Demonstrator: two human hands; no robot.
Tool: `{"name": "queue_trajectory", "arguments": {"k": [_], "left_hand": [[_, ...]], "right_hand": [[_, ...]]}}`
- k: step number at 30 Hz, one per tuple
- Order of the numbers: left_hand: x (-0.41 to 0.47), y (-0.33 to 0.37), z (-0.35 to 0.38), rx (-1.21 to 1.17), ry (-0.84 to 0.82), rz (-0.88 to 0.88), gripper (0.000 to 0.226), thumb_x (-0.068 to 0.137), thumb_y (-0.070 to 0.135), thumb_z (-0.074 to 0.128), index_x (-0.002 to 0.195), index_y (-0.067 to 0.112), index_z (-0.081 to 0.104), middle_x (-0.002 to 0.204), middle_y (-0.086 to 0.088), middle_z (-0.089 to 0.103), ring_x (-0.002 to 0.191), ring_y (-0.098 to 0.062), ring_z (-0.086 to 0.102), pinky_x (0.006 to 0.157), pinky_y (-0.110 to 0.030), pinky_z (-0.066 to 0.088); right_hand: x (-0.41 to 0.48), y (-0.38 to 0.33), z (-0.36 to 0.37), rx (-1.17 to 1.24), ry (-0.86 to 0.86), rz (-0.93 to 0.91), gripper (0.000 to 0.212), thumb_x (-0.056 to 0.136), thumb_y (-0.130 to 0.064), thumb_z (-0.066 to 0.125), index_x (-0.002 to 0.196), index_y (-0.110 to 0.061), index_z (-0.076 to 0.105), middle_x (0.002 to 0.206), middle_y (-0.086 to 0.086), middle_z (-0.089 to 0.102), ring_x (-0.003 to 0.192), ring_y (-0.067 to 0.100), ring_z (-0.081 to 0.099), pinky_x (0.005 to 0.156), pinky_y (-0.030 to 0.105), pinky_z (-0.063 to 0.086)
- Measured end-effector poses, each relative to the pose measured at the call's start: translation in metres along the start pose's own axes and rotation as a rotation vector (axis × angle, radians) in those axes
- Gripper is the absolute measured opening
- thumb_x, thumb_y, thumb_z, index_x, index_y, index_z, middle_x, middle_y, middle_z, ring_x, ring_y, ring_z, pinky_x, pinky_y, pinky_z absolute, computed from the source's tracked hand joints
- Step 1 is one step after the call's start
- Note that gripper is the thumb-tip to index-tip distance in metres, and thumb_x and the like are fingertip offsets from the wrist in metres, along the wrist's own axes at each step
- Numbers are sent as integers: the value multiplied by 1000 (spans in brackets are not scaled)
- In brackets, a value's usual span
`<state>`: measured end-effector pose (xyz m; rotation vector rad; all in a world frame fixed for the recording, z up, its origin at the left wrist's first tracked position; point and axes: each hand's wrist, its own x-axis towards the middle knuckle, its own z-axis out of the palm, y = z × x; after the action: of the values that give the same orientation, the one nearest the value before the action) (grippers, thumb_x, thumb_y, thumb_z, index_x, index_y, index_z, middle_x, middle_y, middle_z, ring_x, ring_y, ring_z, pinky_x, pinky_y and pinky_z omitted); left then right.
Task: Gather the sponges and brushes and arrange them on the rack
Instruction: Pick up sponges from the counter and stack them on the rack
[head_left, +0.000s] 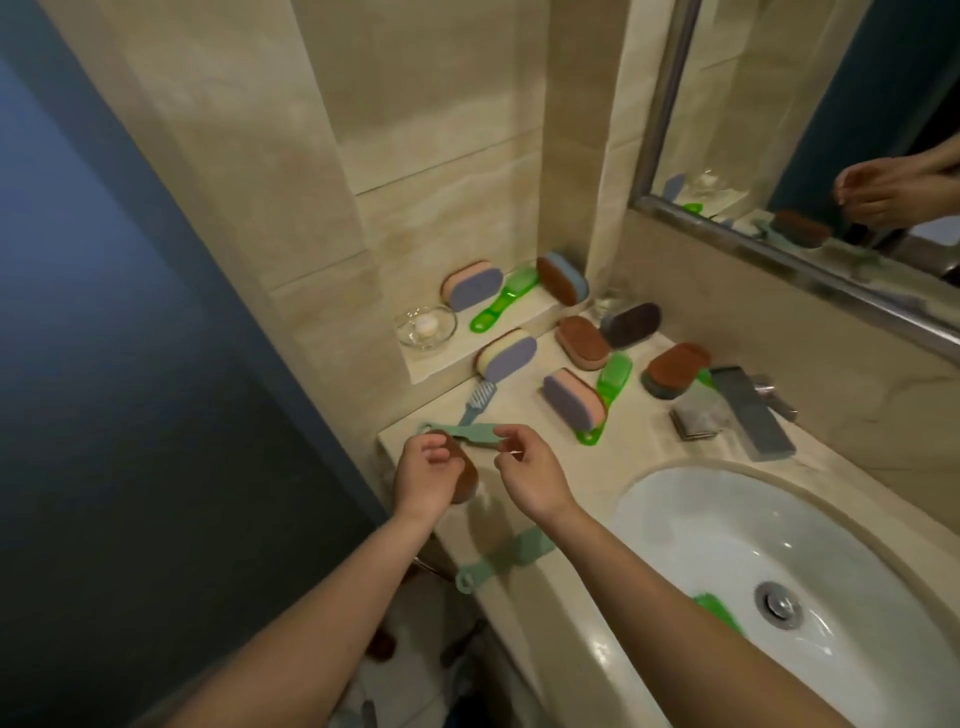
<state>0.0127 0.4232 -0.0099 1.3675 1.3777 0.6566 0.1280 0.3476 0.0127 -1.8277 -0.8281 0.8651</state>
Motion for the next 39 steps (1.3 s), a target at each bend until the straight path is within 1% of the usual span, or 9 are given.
{"name": "queue_trajectory", "arguments": {"k": [5,12,16,18,28,31,34,37,39], "left_hand": [[30,-18,-10,54,14,-110,30,82,4,66,106,14,52,101,-5,57,97,-19,57,85,-25,44],[49,-27,-6,93,-85,-318,41,82,12,60,121,0,50,111,-16,63,100,-31,62,79,-38,51],[65,-16,0,25,-53,-286,43,82,21,62,117,-4,55,109,-21,65,99,-33,63,71,-32,50],[70,-3,8,-15,-83,-270,44,84,28,63,116,-1,57,109,-19,65,98,-32,63,75,-34,51],[78,65,83,-64,-342,-151,46,86,40,64,123,14,55,109,-7,65,92,-19,62,68,-26,48],[84,72,105,22,-338,-140,45,84,41,64,118,13,57,104,-5,66,81,-15,60,58,-23,43],[93,72,122,52,-324,-237,49,81,51,61,115,17,57,100,-6,66,84,-21,62,74,-33,54],[98,71,133,15,-326,-337,47,79,53,62,111,20,55,95,-5,63,86,-25,60,82,-46,55],[101,70,139,-63,-373,-414,49,81,50,62,117,17,56,105,-10,64,94,-28,62,81,-44,55]], "right_hand": [[27,13,33,-89,-122,122,36,92,-7,49,127,-9,53,111,4,57,96,14,54,80,19,40],[49,23,55,-32,-274,272,46,87,-6,55,133,-3,47,125,13,59,112,25,58,98,35,46],[59,15,47,18,-124,285,12,88,-12,53,95,-7,61,88,11,62,83,24,59,77,37,47],[64,7,36,133,-52,255,20,88,-9,46,69,-8,52,66,13,48,65,24,47,63,36,40],[94,-3,-38,452,236,256,28,93,-4,46,73,-17,61,66,-3,64,61,14,60,51,22,50],[105,3,-60,364,355,211,30,88,1,48,75,-18,66,79,1,68,78,18,62,73,29,54],[117,18,-79,50,470,200,21,86,-10,54,96,-22,68,107,2,68,107,22,60,98,40,47],[126,34,-88,-196,351,354,41,87,-23,53,127,-21,60,131,9,59,124,30,49,105,43,41],[130,39,-87,-213,223,419,38,89,-25,50,124,-18,62,130,12,60,123,34,50,104,42,42]]}}
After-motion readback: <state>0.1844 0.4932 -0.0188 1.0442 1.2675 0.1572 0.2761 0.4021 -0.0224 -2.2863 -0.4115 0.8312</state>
